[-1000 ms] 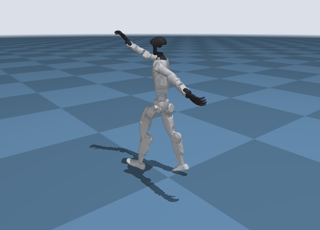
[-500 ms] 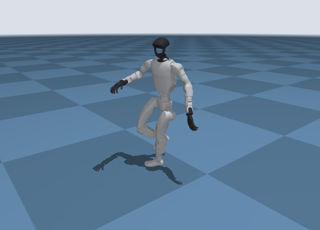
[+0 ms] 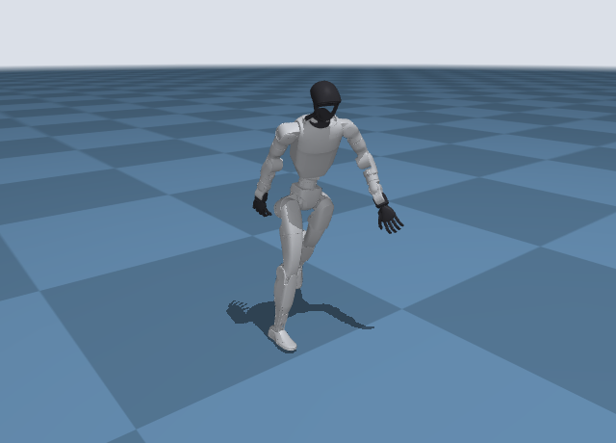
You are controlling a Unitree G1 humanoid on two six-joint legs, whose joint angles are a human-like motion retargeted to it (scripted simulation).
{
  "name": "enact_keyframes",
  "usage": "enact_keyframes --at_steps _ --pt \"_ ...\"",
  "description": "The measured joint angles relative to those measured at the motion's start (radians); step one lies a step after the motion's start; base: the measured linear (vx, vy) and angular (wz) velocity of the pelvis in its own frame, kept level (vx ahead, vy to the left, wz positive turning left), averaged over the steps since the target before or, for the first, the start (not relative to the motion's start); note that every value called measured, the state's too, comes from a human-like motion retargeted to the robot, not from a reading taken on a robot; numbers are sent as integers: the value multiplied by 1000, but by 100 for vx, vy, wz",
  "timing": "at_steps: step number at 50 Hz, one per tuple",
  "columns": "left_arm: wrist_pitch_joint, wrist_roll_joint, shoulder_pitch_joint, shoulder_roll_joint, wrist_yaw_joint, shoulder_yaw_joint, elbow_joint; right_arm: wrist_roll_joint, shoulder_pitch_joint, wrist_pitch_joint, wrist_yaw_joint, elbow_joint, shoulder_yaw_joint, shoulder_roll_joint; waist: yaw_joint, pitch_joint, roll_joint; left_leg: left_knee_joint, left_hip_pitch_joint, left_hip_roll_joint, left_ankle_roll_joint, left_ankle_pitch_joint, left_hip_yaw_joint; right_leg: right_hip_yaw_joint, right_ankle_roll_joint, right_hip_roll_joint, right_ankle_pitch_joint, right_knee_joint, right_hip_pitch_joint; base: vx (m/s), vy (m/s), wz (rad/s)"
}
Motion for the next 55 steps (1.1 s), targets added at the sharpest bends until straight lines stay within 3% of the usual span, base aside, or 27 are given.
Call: enact_keyframes --at_steps 2,5,7,10,13,16,18,20,23,25,28,30,33,35,36,38,42,45,47,50,52,55 --pt "-53 70 77 -45 -83 -93 115 105 -91 0 -9 38 -39 -46 19 25 -42 337 -80 -136 33 -52 26 -21 -13 -66 -110 139 64 85 -37 99" --pt "-79 198 221 -46 -194 -233 210 110 -248 15 -87 62 -55 -140 96 -99 -34 1033 -512 -309 56 -273 152 -48 -40 -123 -240 393 -62 67 -37 99" --pt "-74 248 354 -1 -218 -290 239 14 -372 32 -171 53 -21 -203 165 -189 -54 1275 -767 -314 104 -358 307 -58 -48 -147 -300 492 -107 68 -37 82" --pt "-89 257 584 96 -226 -285 278 -35 -586 43 -278 15 1 -305 273 -288 -120 1365 -1018 -262 186 -401 528 -72 -17 -155 -332 461 -41 79 -38 38" --pt "-125 175 816 192 -223 -213 325 179 -767 12 -370 -97 -40 -411 402 -383 -220 1102 -1126 -264 187 -326 676 -61 72 -149 -196 181 121 91 -32 -30" --pt "-147 -87 1028 261 -197 -156 393 379 -856 -23 -444 -292 -40 -507 586 -446 -386 477 -1035 -308 148 -94 822 28 186 -197 149 -118 265 103 -22 -142" --pt "-179 -351 1159 268 -155 -98 454 372 -891 -55 -479 -439 -19 -569 749 -442 -430 34 -876 -275 65 121 857 62 238 -160 396 -257 372 115 -28 -280" --pt "-245 -531 1263 251 -144 -31 506 308 -956 -95 -493 -565 23 -640 877 -427 -394 -203 -756 -159 -72 276 835 9 244 -58 552 -351 494 113 -29 -257" --pt "-307 -584 1361 235 -163 37 519 256 -1118 -125 -510 -682 119 -741 964 -419 -351 -228 -736 -30 -227 319 802 -4 244 17 544 -365 602 108 4 -130" --pt "-335 -583 1405 245 -164 55 502 259 -1225 -140 -539 -738 189 -786 979 -421 -350 -228 -730 15 -283 325 819 50 244 41 545 -365 644 106 22 -30" --pt "-336 -558 1439 274 -148 66 468 278 -1357 -154 -602 -821 270 -818 971 -433 -372 -228 -705 26 -271 310 889 99 244 31 437 -365 649 100 29 4" --pt "-307 -538 1429 287 -135 70 447 292 -1440 -151 -666 -897 301 -815 951 -430 -405 -228 -676 -5 -208 229 913 72 244 -2 389 -365 645 94 29 38" --pt "-187 -507 1260 244 -168 -2 464 292 -1452 -106 -744 -1161 209 -784 854 -335 -475 -183 -610 -192 -19 -58 858 78 244 -130 304 -277 738 90 45 132" --pt "-162 -425 1043 201 -236 -111 524 189 -1302 -87 -639 -1415 47 -747 832 -265 -486 -71 -569 -233 83 -252 815 68 244 -148 243 61 668 85 20 99" --pt "-158 -376 908 185 -257 -160 541 122 -1186 -76 -565 -1532 -33 -718 824 -241 -504 2 -582 -240 115 -315 799 77 244 -146 260 293 559 78 3 86" --pt "-133 -276 624 147 -253 -235 548 6 -914 -60 -441 -1729 -177 -640 796 -195 -536 135 -608 -268 159 -413 767 114 243 -147 271 695 347 73 3 103" --pt "60 32 76 27 -167 -239 470 -110 -317 -23 -316 -1772 -248 -403 651 -155 -485 205 -534 -255 116 -489 690 43 44 -206 20 1138 -1 75 6 108" --pt "179 274 -275 -24 -175 -288 411 -99 45 16 -200 -1526 -210 -281 410 -216 -377 96 -441 -180 49 -425 575 -55 5 -158 -65 1166 -185 80 -5 182" --pt "191 349 -457 -13 -181 -325 367 -140 223 12 -99 -1305 -190 -267 231 -270 -282 -3 -393 -92 -7 -302 508 -132 17 -106 -95 1041 -259 84 -19 208" --pt "149 322 -671 25 -152 -348 310 -274 399 -39 29 -948 -114 -298 26 -322 -154 -130 -332 37 -94 -42 498 -230 13 -56 -63 711 -292 87 -31 145" --pt "99 250 -793 47 -111 -344 290 -365 467 -97 88 -699 -43 -319 -43 -342 -100 -192 -283 76 -140 98 548 -265 13 -32 -8 418 -256 90 -38 57" --pt "48 154 -1006 99 -69 -381 282 -384 549 -140 157 -371 16 -320 -106 -327 -89 -228 -193 39 -177 140 563 -289 59 -32 94 -18 -142 94 -38 29"
